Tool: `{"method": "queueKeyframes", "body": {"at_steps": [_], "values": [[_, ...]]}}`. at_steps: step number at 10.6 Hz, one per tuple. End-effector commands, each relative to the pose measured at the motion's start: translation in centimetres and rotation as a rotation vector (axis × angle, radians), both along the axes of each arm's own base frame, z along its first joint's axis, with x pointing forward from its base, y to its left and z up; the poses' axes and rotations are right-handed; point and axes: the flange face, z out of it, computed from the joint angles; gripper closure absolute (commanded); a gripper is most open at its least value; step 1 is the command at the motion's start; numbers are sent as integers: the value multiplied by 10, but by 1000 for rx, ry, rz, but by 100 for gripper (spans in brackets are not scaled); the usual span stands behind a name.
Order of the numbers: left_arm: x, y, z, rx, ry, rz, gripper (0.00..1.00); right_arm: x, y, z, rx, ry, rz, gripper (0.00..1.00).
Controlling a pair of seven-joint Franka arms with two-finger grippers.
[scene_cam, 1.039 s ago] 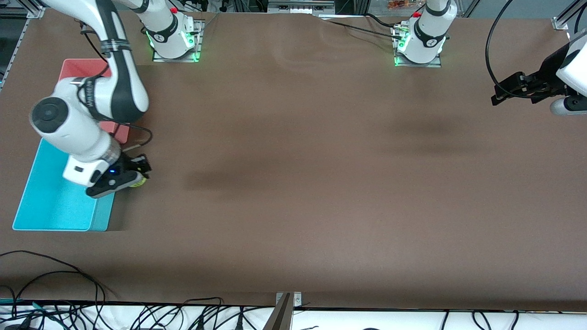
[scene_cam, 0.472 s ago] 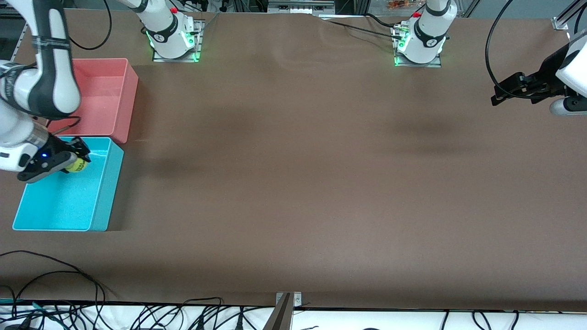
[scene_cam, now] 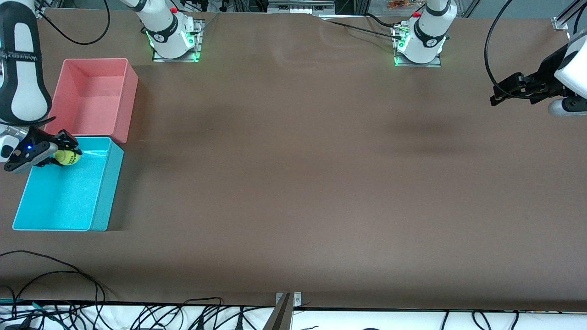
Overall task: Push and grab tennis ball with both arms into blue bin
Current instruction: 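Carry the tennis ball with the right gripper over the cyan bin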
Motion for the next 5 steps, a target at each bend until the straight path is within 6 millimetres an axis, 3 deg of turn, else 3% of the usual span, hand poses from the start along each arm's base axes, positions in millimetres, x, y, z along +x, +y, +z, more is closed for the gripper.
{"method": "queueKeyframes", "body": {"at_steps": [1,5], "values": [[3,-2,5,4,2,-8,0,4,-4,-43,30,-6,29,65],[3,-2,5,4,2,-5,0,12,-11,-72,22,-19,46,65]]}}
